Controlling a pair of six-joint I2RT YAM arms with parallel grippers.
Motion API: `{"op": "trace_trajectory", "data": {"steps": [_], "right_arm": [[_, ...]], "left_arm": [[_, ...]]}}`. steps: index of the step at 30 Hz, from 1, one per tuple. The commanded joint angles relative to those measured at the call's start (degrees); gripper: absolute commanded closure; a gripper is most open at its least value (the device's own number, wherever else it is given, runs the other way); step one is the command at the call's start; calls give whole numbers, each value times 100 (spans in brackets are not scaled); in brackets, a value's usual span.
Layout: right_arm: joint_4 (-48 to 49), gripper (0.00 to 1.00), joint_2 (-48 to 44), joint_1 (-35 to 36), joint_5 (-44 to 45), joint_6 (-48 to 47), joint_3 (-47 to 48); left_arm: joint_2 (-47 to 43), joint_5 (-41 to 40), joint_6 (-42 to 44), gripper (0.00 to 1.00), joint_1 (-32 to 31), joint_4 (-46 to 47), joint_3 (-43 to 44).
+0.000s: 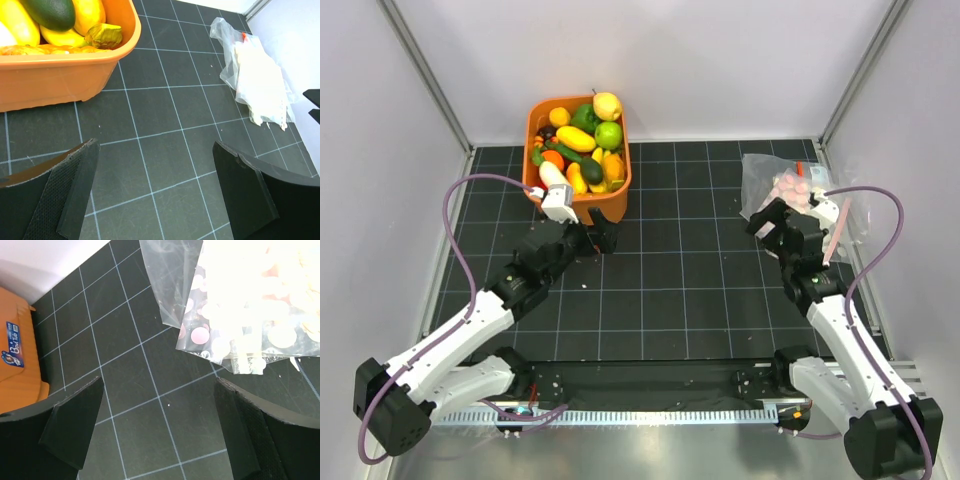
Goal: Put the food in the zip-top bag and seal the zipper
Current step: Pick up the zipper food storage bag at the center of the board.
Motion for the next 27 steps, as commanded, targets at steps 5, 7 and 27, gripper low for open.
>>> {"op": "trace_trajectory", "data": {"steps": [5,7,27], "right_arm": [[619,10,568,-5,-157,-606,291],[480,12,1224,-5,-69,-782,599],[523,28,5666,57,1117,-1748,3412]], "left_arm": [[-176,71,96,0,-2,215,46],[-176,80,96,0,-2,215,46],[-62,176,-27,0,-2,215,55]]}}
